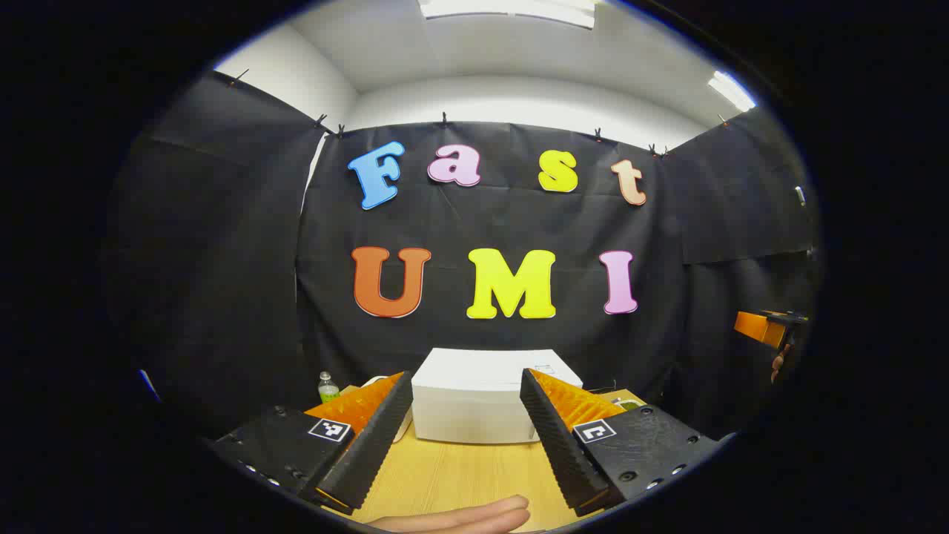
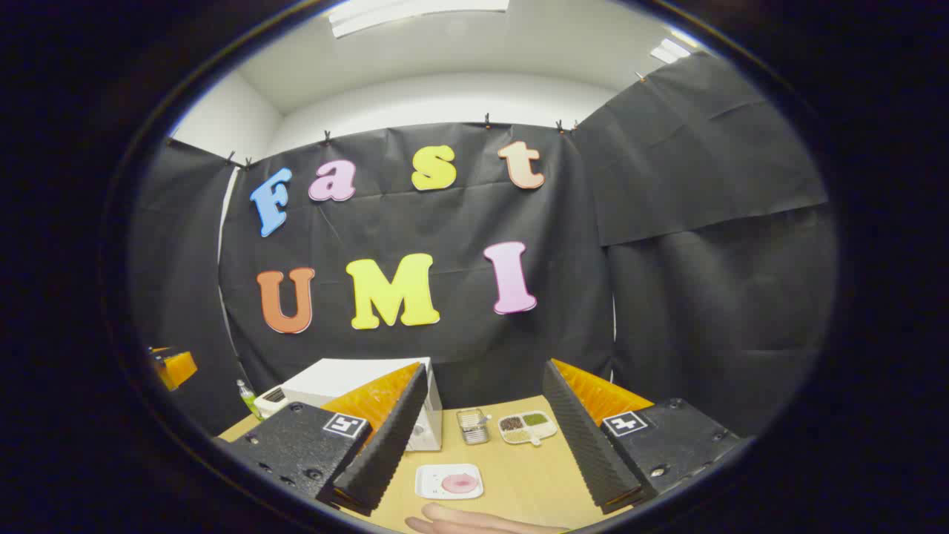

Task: Open the microwave oven with the left hand, put the food in, and close the microwave oven.

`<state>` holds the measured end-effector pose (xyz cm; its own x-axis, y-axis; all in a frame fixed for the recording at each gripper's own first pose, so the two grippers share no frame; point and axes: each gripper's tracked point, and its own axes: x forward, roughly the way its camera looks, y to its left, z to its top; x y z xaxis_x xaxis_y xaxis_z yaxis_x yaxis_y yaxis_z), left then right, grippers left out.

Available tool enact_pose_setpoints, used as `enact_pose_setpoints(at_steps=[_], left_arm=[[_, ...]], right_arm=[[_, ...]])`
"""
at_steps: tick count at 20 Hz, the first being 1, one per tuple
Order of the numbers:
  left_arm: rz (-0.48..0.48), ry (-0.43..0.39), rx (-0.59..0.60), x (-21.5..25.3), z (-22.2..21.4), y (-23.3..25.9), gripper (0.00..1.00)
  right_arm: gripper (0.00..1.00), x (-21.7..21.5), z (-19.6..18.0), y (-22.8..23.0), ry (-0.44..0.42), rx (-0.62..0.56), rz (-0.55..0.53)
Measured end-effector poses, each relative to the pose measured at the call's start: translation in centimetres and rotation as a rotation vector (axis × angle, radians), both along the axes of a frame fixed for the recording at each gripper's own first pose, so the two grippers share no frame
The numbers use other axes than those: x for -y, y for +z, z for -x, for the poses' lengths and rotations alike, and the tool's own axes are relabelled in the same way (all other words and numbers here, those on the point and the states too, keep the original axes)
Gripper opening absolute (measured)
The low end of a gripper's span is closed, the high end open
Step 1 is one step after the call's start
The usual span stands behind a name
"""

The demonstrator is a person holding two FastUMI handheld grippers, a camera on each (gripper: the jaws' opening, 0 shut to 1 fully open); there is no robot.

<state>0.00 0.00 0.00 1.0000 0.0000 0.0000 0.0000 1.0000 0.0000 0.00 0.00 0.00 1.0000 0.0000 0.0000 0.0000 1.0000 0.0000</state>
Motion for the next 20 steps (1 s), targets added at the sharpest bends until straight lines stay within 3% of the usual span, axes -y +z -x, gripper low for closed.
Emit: enact_pose_setpoints(at_steps=[1, 2, 4, 5, 6, 8, 9, 10, 11, 14, 15, 16, 17, 18, 19, 20], left_arm=[[0.005, 0.0, -0.002, -0.1, 0.2, 0.0, 0.93], [0.005, -0.004, 0.001, -0.2, 0.3, 0.0, 0.93], [0.01, -0.008, 0.027, -0.2, 0.2, 0.7, 0.93], [0.014, -0.011, 0.034, -0.1, 0.1, 0.6, 0.93], [0.02, -0.015, 0.034, -0.1, 0.0, 0.4, 0.93], [0.027, -0.02, 0.018, -0.2, -0.5, -0.7, 0.93], [0.03, -0.023, 0.01, 0.0, -0.7, -1.1, 0.93], [0.031, -0.018, 0.003, -0.1, -1.0, -1.3, 0.93], [0.03, -0.003, 0.0, -0.6, -1.2, -1.7, 0.93], [0.017, 0.042, 0.002, -1.4, -2.0, -2.6, 0.93], [0.013, 0.05, -0.005, -1.5, -2.2, -3.1, 0.94], [0.014, 0.061, -0.002, -1.7, -2.5, -3.4, 0.94], [0.015, 0.085, 0.019, -2.1, -2.9, -3.1, 0.94], [0.01, 0.122, 0.042, -2.7, -3.4, -2.9, 0.94], [0.003, 0.151, 0.054, -3.2, -4.1, -3.2, 0.94], [-0.004, 0.159, 0.048, -2.8, -4.7, -4.1, 0.93]], right_arm=[[0.91, 0.0, 0.4, -0.1, 0.003, -0.004, 0.007], [1.0, 0.2, 0.6, -0.2, 0.003, -0.003, 0.013], [1.0, 0.4, 1.0, 0.2, 0.005, 0.01, 0.005], [0.91, 0.8, 1.0, 0.3, -0.001, 0.017, 0.001], [1.0, 1.0, 1.0, 0.3, -0.004, 0.022, 0.001], [1.0, 1.3, 1.1, 0.2, -0.004, 0.029, 0.0], [0.91, 1.6, 1.1, 0.1, -0.007, 0.03, -0.004], [0.91, 1.9, 1.1, -0.1, -0.009, 0.031, -0.009], [1.0, 2.1, 1.0, 0.0, -0.01, 0.039, -0.013], [1.0, 2.7, 0.4, -0.5, -0.008, 0.042, -0.006], [0.91, 2.9, 0.1, -0.6, -0.01, 0.039, -0.007], [0.91, 3.0, -0.1, -0.7, -0.009, 0.043, -0.01], [1.0, 3.1, -0.5, -0.6, -0.006, 0.05, -0.012], [0.91, 3.4, -0.8, -0.7, -0.009, 0.058, -0.011], [1.0, 3.6, -1.2, -0.6, -0.011, 0.069, -0.01], [1.0, 3.8, -1.6, -0.8, -0.009, 0.074, -0.012]])
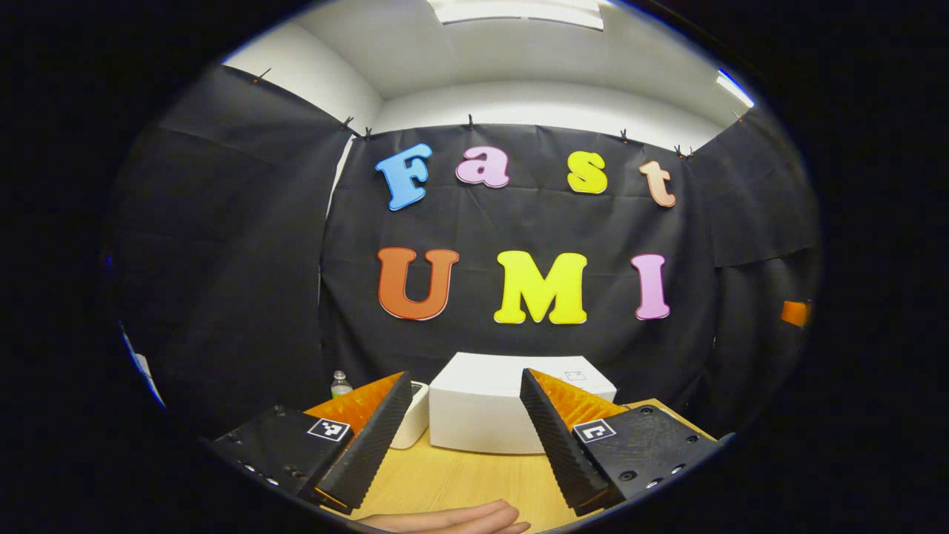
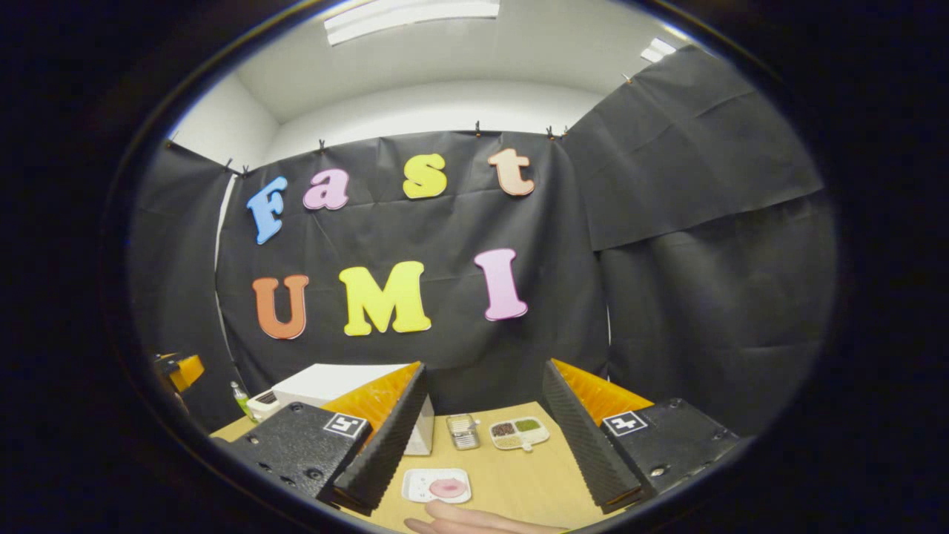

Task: Open the microwave oven with the left hand, put the food in, and close the microwave oven.

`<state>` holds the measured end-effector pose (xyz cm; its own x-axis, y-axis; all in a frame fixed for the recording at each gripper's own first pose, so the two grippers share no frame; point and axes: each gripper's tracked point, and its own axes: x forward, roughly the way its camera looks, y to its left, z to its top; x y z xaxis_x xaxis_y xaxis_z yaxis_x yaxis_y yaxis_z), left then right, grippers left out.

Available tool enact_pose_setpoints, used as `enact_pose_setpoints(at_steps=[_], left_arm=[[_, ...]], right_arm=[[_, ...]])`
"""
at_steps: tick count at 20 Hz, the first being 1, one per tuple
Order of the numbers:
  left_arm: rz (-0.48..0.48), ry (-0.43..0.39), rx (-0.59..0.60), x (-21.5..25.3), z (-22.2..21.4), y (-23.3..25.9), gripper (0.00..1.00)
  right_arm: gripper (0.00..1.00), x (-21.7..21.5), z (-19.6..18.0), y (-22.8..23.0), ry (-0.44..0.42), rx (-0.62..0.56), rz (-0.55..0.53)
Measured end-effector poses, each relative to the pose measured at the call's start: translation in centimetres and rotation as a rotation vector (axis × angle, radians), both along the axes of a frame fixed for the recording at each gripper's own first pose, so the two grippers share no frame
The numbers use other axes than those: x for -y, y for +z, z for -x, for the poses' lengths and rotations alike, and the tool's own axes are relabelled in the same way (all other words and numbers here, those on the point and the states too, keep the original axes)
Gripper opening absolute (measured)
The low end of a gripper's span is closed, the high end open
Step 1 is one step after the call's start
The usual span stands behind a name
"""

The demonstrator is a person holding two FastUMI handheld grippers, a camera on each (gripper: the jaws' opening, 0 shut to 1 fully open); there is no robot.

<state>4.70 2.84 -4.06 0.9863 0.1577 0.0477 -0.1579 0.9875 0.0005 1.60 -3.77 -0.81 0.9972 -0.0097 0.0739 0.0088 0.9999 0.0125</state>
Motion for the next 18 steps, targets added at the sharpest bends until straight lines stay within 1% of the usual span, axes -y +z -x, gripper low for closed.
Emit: enact_pose_setpoints(at_steps=[1, 2, 3, 5, 7, 8, 9, 13, 16, 18], left_arm=[[0.002, -0.011, -0.018, 0.6, -0.7, -0.9, 0.93], [0.001, -0.033, -0.04, 1.4, -1.3, -1.9, 0.93], [-0.003, -0.052, -0.065, 2.2, -2.3, -2.9, 0.94], [-0.015, -0.054, -0.106, 3.1, -4.2, -5.2, 0.94], [-0.02, -0.077, -0.115, 4.9, -6.2, -7.0, 0.93], [-0.013, -0.089, -0.123, 5.7, -7.3, -8.0, 0.8], [-0.005, -0.108, -0.134, 6.7, -8.2, -9.3, 0.93], [0.048, -0.206, -0.154, 11.3, -12.6, -13.5, 0.91], [0.05, -0.222, -0.194, 13.3, -15.9, -17.4, 0.89], [0.06, -0.23, -0.224, 14.7, -17.8, -20.0, 0.83]], right_arm=[[0.91, 0.1, -0.4, -0.3, -0.001, -0.003, -0.004], [0.91, 0.1, -0.8, -0.8, 0.003, -0.011, -0.005], [1.0, 0.0, -1.1, -1.1, 0.011, -0.019, -0.002], [0.99, 0.2, -1.9, -1.4, 0.013, -0.017, 0.011], [0.99, 0.7, -2.5, -1.9, 0.006, -0.024, 0.022], [0.99, 0.8, -2.6, -2.2, 0.008, -0.027, 0.021], [0.99, 0.9, -2.8, -2.3, 0.009, -0.031, 0.018], [0.99, 2.3, -3.5, -2.3, 0.002, -0.004, 0.015], [0.99, 3.1, -3.6, -3.0, 0.002, -0.001, 0.013], [0.99, 3.8, -3.7, -3.2, 0.0, 0.004, 0.018]])
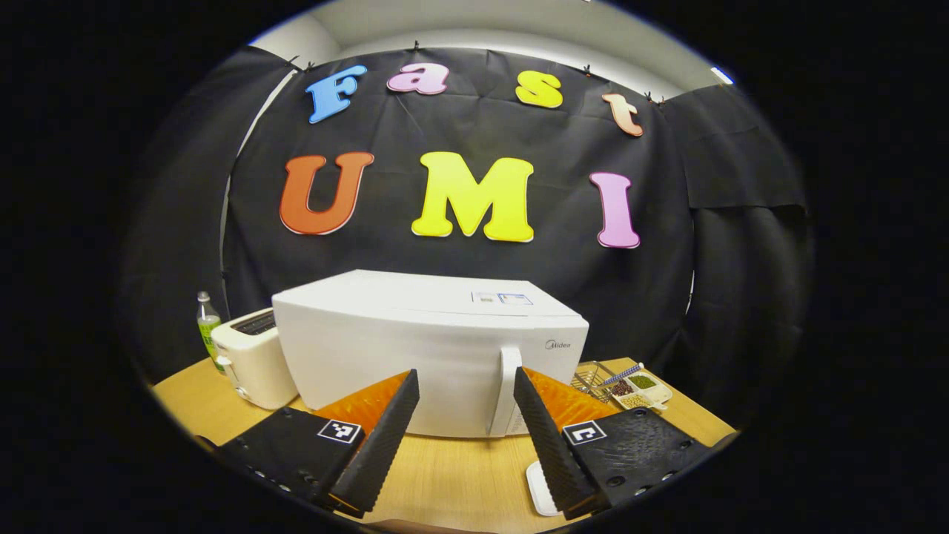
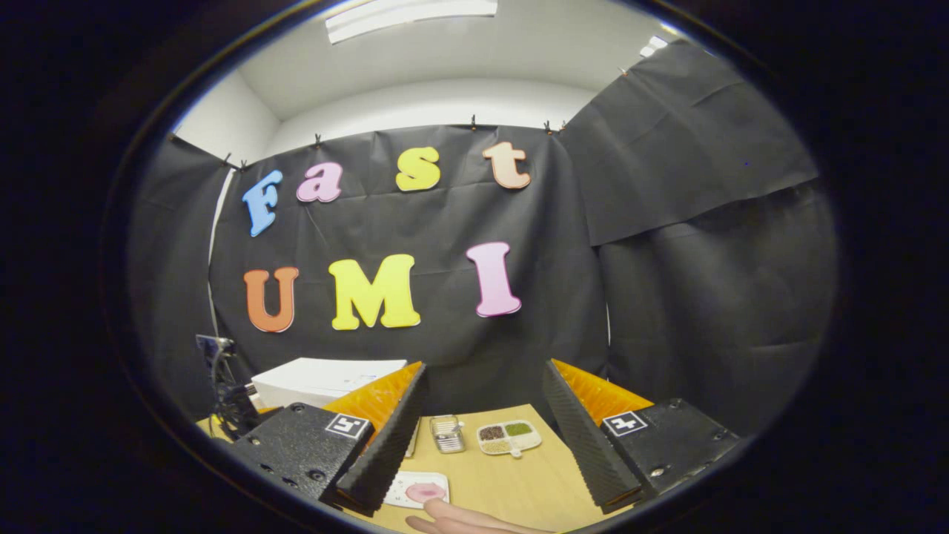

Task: Open the microwave oven with the left hand, put the food in, and close the microwave oven.

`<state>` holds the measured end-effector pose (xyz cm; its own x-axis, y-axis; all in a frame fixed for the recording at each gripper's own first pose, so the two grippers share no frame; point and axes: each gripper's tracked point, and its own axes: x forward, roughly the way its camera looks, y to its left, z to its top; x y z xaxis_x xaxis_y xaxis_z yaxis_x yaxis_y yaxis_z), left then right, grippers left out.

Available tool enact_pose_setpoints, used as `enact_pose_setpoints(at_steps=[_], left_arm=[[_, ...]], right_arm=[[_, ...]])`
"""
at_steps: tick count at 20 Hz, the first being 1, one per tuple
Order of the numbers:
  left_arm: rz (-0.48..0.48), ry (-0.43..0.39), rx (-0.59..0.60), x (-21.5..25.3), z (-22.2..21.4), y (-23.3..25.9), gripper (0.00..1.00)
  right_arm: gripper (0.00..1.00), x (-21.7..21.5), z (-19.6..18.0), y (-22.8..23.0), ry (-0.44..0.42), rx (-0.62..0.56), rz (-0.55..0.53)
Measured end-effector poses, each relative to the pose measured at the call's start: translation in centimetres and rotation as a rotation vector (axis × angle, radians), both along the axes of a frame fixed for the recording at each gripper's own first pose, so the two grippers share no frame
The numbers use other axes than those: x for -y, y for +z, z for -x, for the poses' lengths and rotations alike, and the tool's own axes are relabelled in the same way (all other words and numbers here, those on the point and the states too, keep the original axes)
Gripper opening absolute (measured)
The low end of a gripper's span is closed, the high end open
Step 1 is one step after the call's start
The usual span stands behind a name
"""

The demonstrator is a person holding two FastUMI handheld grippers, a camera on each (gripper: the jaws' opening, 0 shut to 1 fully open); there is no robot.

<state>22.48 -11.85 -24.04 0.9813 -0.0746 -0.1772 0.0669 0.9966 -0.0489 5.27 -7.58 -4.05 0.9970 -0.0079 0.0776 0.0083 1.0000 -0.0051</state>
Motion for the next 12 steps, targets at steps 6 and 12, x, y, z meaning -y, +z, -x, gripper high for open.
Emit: enact_pose_setpoints(at_steps=[6, 12], left_arm=[[0.005, -0.052, -0.027, 3.2, -4.6, -5.4, 0.82], [-0.047, -0.02, -0.002, 3.2, -7.6, -7.7, 0.96]], right_arm=[[0.99, 0.7, -0.6, -1.6, 0.01, -0.002, 0.051], [0.99, -0.1, -2.8, -3.9, 0.038, -0.006, 0.033]])
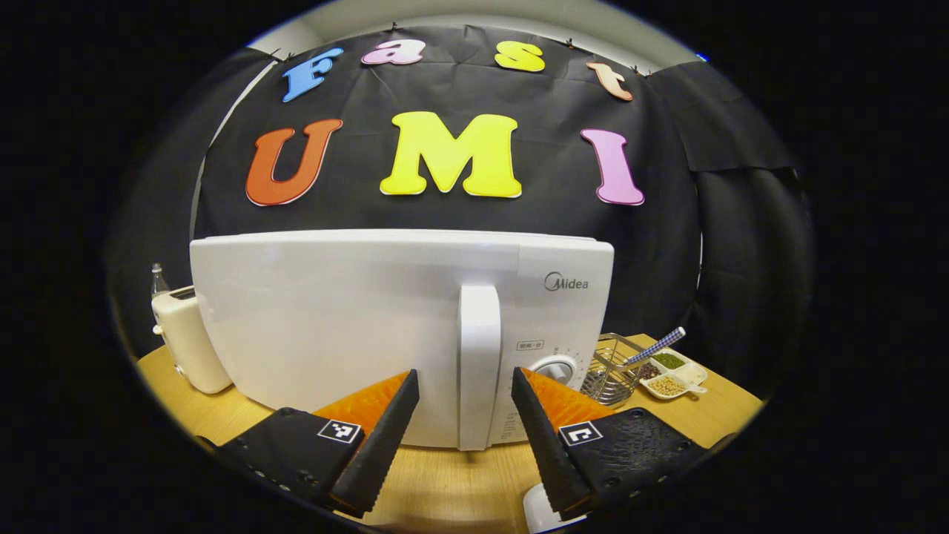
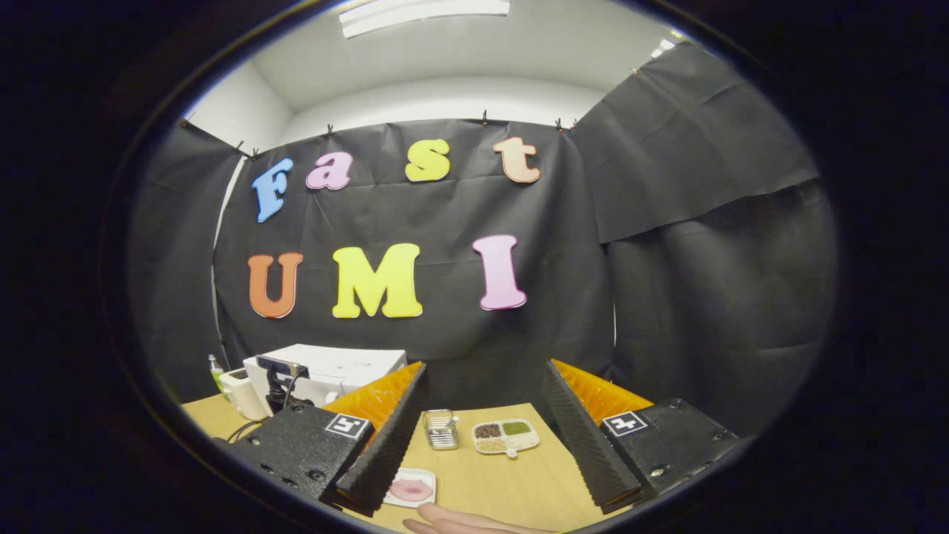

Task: Open the microwave oven with the left hand, put the food in, and close the microwave oven.

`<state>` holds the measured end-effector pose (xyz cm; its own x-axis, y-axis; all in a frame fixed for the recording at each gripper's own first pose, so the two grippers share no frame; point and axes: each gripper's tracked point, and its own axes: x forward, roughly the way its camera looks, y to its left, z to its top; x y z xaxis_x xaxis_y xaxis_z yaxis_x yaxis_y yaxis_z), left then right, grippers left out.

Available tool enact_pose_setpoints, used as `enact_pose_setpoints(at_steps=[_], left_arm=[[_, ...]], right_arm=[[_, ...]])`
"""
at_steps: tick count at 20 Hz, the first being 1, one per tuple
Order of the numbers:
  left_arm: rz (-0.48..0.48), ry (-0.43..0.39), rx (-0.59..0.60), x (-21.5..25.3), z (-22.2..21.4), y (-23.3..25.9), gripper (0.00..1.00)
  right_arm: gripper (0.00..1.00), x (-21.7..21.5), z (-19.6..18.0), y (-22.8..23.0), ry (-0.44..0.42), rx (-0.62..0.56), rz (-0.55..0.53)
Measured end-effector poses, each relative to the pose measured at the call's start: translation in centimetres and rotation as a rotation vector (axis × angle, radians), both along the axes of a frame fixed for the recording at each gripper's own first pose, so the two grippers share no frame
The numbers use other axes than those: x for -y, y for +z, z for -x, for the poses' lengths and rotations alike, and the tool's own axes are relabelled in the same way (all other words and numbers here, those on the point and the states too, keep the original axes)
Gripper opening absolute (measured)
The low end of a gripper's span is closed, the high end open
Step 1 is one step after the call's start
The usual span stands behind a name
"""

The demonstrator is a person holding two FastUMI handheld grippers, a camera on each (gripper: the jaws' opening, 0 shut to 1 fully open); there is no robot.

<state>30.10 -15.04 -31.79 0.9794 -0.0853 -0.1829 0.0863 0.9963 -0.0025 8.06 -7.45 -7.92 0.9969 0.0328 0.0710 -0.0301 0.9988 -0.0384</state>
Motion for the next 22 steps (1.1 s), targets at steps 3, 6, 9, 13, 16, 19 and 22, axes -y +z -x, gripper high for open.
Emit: enact_pose_setpoints(at_steps=[3, 6, 9, 13, 16, 19, 22], left_arm=[[-0.043, -0.009, 0.022, 0.3, -0.7, -0.3, 0.69], [-0.055, -0.039, 0.018, 1.0, -0.6, -0.7, 0.5], [-0.031, -0.05, -0.005, 1.1, -0.2, -0.7, 0.28], [-0.02, -0.045, -0.006, 0.9, -0.2, -0.4, 0.18], [0.001, -0.021, -0.023, 1.0, 0.2, -0.7, 0.06], [0.013, -0.024, -0.024, 0.8, 0.3, -0.6, 0.06], [0.041, -0.021, -0.038, 0.9, 1.0, -0.6, 0.06]], right_arm=[[0.99, -0.1, -1.2, -1.6, 0.004, -0.02, -0.008], [1.0, -0.6, -2.3, -3.4, 0.014, -0.066, -0.02], [1.0, -0.7, -2.7, -4.1, 0.018, -0.086, -0.033], [0.99, -0.3, -2.4, -4.0, 0.007, -0.076, -0.035], [0.99, -0.2, -2.0, -3.9, 0.008, -0.065, -0.038], [0.99, 0.1, -2.0, -4.4, 0.007, -0.069, -0.037], [0.99, 0.6, -2.2, -5.0, 0.004, -0.076, -0.031]])
